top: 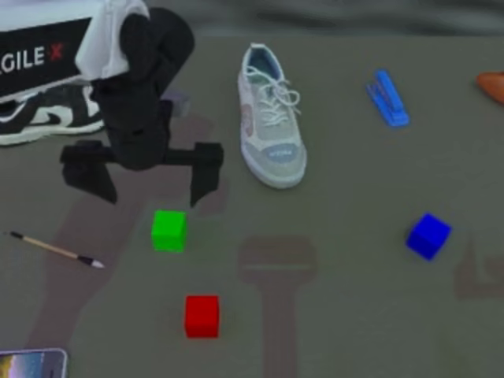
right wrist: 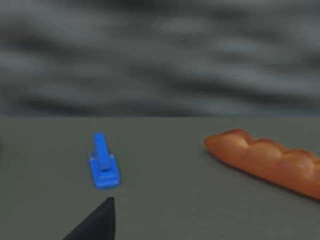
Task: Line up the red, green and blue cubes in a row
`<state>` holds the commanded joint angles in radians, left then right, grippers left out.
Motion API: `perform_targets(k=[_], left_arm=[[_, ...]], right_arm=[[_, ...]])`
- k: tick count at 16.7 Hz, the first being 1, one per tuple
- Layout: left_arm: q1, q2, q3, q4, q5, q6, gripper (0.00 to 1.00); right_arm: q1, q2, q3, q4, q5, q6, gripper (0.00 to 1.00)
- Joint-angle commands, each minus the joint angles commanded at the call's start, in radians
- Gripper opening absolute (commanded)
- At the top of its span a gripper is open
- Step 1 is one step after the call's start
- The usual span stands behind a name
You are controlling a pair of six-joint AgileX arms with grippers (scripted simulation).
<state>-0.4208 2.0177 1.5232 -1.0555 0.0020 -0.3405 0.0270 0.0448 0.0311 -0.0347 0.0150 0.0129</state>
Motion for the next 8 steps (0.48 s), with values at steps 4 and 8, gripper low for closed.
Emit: perform_targets(k=[4,8], left_arm=[[-0.008,0.036,0.032,-0.016,0.000,-0.007,1.00],[-0.005,0.043,0.034,-0.014,0.000,-0.007,1.00]], right_arm=[[-0.017,-0.045,-0.031,0.035,-0.015,-0.013,1.00],[-0.017,-0.045,-0.031,0.035,-0.015,-0.013,1.00]])
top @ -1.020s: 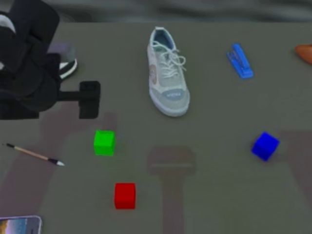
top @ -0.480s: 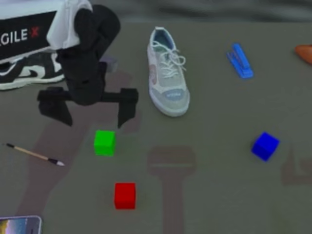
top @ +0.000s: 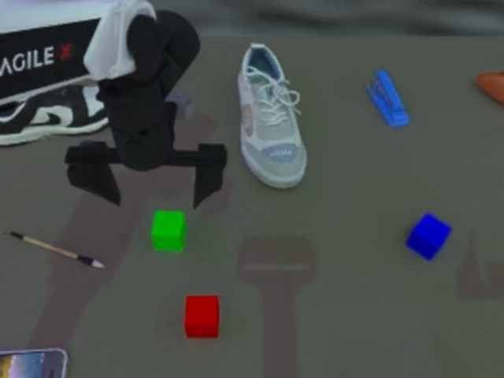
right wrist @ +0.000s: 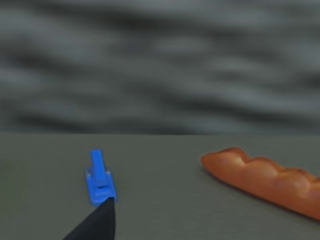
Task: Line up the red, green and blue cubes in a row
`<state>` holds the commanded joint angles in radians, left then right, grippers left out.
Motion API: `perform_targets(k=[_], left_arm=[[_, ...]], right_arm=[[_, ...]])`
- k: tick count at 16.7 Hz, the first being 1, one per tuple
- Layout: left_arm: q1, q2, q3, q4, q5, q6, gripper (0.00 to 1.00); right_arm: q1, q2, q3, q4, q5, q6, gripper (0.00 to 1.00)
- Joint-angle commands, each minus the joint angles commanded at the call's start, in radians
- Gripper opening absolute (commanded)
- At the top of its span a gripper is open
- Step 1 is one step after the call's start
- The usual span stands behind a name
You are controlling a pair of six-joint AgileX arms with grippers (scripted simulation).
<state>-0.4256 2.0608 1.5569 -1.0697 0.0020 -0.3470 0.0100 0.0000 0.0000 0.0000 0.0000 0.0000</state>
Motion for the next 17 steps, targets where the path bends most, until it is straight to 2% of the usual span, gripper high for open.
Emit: perform_targets(k=[8,13,17], left_arm=[[-0.002,0.099,-0.140,0.245,0.001,0.003,1.00],[-0.002,0.112,-0.158,0.272,0.001,0.003,1.00],[-0.002,0.112,-0.158,0.272,0.001,0.003,0.70]], right_arm=[[0.000,0.000,0.000,0.000,0.000,0.000,1.00],[0.000,0.000,0.000,0.000,0.000,0.000,1.00],[0.000,0.000,0.000,0.000,0.000,0.000,1.00]])
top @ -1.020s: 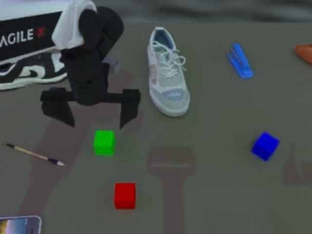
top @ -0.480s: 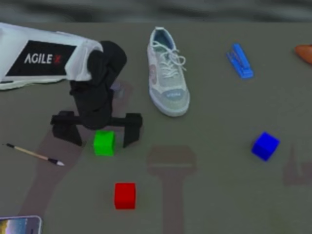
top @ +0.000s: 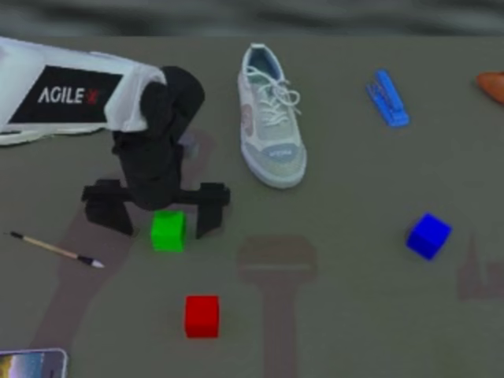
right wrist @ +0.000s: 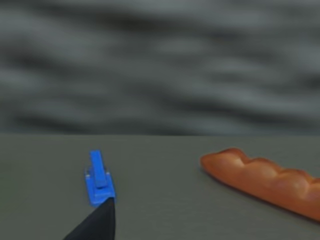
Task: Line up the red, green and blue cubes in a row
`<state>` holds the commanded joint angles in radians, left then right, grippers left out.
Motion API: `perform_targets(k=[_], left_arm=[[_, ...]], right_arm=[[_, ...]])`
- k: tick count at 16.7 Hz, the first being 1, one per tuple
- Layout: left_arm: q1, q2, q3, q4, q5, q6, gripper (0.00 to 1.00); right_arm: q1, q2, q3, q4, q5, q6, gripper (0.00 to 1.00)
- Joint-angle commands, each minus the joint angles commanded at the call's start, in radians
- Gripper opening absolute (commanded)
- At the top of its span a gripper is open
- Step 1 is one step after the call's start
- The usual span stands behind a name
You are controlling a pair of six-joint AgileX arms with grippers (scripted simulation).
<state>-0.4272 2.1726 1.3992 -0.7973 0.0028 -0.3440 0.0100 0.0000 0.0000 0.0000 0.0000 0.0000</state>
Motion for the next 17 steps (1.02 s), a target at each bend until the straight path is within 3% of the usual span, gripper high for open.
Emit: perform_targets(k=[9,17], left_arm=[[0.000,0.000,0.000,0.000,0.000,0.000,0.02],[0.000,0.000,0.000,0.000,0.000,0.000,0.00]], right_arm=[[0.000,0.000,0.000,0.000,0.000,0.000,1.00],[0.000,0.000,0.000,0.000,0.000,0.000,1.00]])
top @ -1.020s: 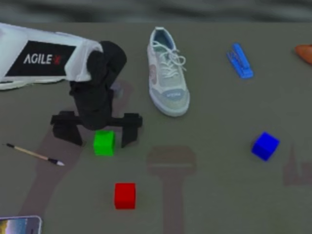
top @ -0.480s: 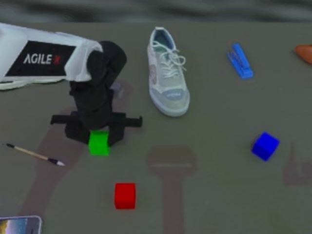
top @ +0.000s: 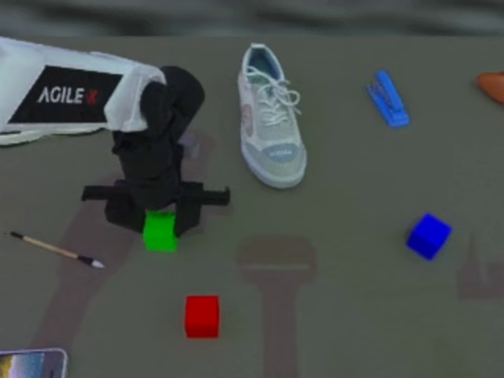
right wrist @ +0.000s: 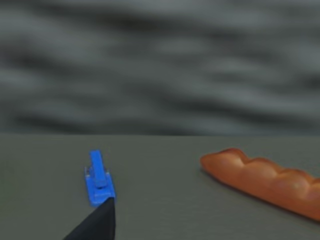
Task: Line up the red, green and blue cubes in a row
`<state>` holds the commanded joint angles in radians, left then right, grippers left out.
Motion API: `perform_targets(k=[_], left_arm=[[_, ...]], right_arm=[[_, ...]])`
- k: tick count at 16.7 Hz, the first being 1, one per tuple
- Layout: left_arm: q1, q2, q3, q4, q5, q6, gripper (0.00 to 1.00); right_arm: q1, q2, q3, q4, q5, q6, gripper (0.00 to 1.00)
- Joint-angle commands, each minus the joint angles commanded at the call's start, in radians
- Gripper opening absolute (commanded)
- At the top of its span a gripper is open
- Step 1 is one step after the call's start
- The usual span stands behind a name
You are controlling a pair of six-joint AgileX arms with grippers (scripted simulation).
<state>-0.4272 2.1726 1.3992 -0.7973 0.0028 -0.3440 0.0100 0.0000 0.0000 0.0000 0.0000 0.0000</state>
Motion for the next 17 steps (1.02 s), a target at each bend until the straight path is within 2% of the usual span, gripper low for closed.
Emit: perform_targets(k=[3,10,15,17], left_arm=[[0.002,-0.024,0.018,-0.025,-0.006,0.004,0.00],[0.019,-0.116,0.139,-0.243,-0.006,0.002,0.00],[0.012,-0.116,0.142,-0.247,-0.007,0.001,0.00],[-0.024,-0.113,0.151,-0.256,-0.008,-0.036,0.00]], right_arm=[[0.000,0.000,0.000,0.000,0.000,0.000,1.00],[0.000,0.000,0.000,0.000,0.000,0.000,1.00],[0.000,0.000,0.000,0.000,0.000,0.000,1.00],[0.000,0.000,0.000,0.000,0.000,0.000,1.00]])
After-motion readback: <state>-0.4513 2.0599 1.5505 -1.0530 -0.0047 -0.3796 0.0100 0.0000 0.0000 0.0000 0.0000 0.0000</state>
